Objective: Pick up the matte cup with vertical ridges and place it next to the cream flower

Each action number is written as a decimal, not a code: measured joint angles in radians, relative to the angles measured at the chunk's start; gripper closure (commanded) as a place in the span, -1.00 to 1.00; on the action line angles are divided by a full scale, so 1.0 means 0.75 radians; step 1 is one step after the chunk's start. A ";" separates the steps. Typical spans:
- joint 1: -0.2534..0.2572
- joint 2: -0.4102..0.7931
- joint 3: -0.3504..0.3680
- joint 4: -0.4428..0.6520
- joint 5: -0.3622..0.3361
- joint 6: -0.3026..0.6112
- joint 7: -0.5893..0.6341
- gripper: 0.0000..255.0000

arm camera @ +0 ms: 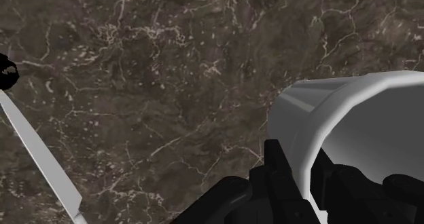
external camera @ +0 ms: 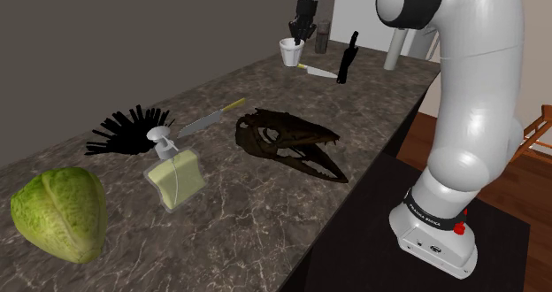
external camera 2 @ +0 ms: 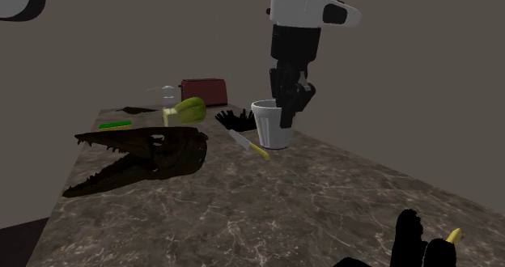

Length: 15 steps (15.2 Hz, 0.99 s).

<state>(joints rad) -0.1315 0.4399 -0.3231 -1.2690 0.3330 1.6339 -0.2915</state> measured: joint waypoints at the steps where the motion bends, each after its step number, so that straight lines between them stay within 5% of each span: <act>1: 0.011 -0.008 0.003 -0.006 -0.003 0.001 0.013 1.00; 15: 0.319 -0.170 0.112 -0.242 -0.070 0.168 0.382 1.00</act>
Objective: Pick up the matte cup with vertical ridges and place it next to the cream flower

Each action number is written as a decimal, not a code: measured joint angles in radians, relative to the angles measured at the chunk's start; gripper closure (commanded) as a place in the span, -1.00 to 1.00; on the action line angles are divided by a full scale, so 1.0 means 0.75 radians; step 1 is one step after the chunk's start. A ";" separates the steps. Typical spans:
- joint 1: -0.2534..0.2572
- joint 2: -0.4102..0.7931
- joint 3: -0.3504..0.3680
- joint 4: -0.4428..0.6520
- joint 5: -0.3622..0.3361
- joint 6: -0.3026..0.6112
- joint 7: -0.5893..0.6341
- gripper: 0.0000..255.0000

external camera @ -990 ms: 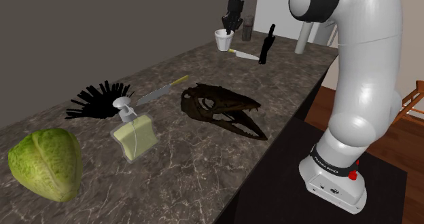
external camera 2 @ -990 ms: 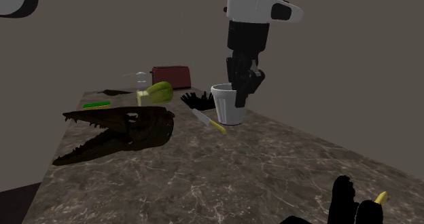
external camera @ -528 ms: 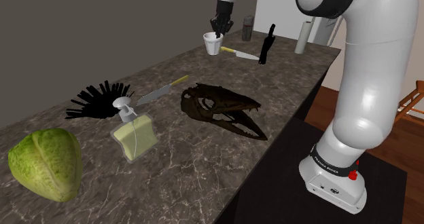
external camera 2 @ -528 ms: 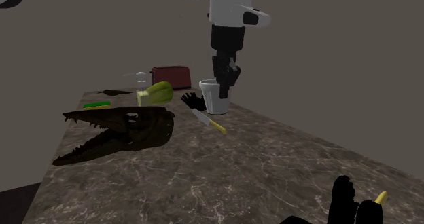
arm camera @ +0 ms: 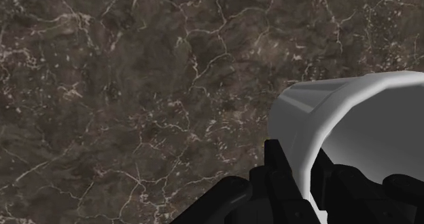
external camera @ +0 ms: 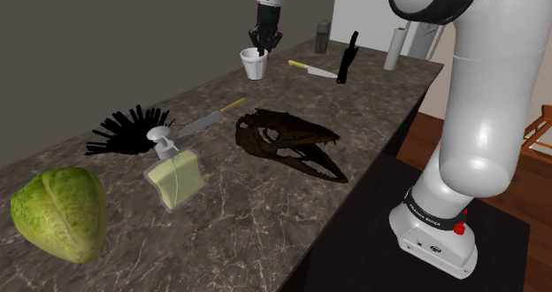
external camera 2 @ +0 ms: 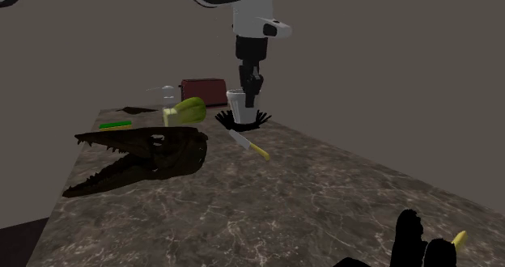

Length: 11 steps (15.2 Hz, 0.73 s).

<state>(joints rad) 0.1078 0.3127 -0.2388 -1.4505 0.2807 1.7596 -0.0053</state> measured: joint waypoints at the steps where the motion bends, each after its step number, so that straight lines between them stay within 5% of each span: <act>1: 0.015 0.002 0.007 0.005 -0.002 0.002 0.023 1.00; 11: 0.201 0.057 0.099 0.084 -0.031 0.039 0.304 1.00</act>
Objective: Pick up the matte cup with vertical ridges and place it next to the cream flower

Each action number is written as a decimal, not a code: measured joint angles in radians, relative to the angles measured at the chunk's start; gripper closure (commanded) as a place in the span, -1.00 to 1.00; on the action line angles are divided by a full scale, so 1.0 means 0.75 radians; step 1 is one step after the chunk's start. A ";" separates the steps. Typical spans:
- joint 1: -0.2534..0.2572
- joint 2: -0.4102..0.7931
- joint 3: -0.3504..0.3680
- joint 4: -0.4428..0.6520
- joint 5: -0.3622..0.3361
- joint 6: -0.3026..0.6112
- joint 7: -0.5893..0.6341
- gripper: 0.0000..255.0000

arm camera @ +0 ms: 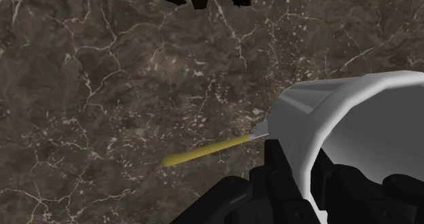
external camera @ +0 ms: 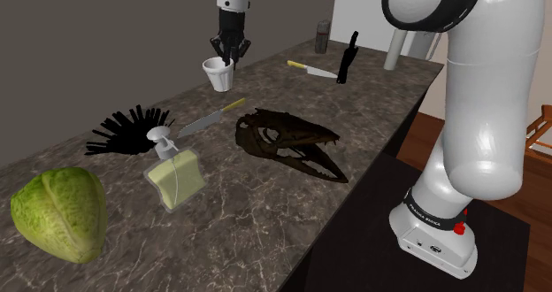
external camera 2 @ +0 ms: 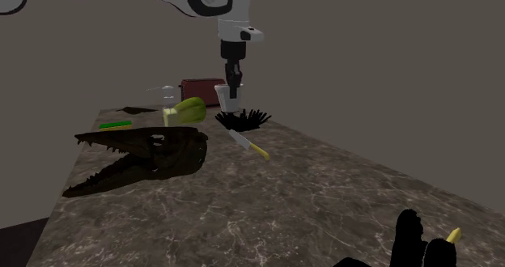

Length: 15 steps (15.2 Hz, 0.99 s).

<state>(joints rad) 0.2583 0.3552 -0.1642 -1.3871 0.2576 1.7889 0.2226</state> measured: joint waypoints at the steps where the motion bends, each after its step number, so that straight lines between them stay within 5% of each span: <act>1: 0.020 -0.007 0.007 -0.010 -0.005 0.008 0.026 1.00; 5: 0.079 0.061 0.037 0.066 -0.012 0.019 0.118 1.00; 15: 0.097 0.080 0.045 -0.067 -0.003 0.172 0.107 1.00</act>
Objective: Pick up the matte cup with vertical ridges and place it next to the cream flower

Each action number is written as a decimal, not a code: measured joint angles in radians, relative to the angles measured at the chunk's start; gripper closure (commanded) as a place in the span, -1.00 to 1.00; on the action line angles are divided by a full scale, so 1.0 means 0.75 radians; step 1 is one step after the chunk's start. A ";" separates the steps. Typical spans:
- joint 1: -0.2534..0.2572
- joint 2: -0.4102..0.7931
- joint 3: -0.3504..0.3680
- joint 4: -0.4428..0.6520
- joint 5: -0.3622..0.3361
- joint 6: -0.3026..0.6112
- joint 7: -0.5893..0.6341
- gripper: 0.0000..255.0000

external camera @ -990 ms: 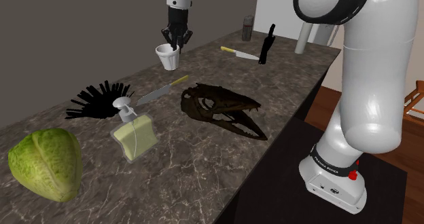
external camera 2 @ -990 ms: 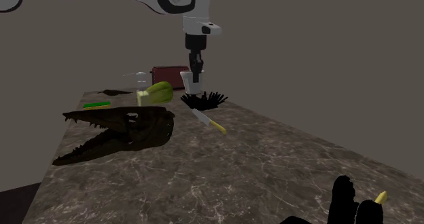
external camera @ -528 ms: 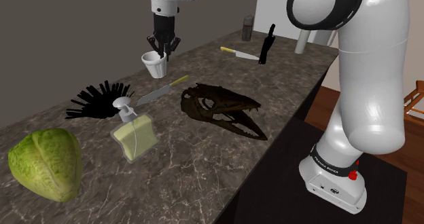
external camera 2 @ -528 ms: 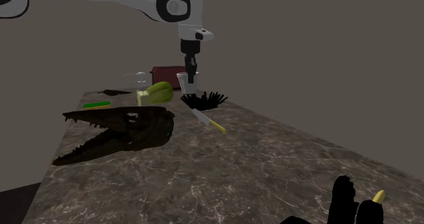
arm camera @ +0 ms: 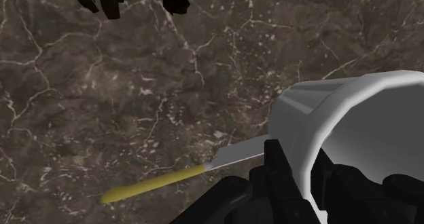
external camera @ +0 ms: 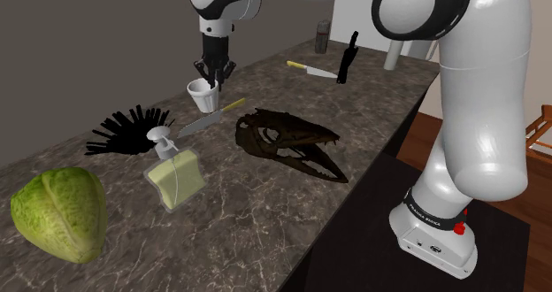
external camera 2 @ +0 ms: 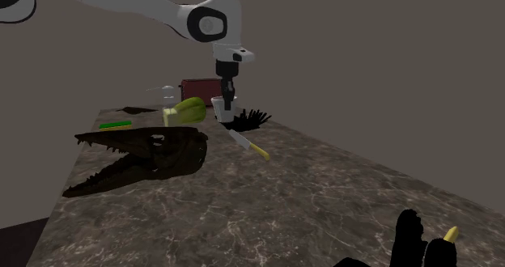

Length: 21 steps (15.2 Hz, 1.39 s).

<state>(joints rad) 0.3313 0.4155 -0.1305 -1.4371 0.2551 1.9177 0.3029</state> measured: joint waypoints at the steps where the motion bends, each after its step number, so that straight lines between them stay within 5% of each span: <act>1: 0.002 -0.002 0.001 -0.020 0.001 0.018 -0.003 1.00; 21: 0.003 0.083 0.015 -0.214 0.041 0.291 -0.068 1.00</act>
<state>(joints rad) 0.3332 0.4779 -0.1190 -1.5978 0.2857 2.1358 0.2515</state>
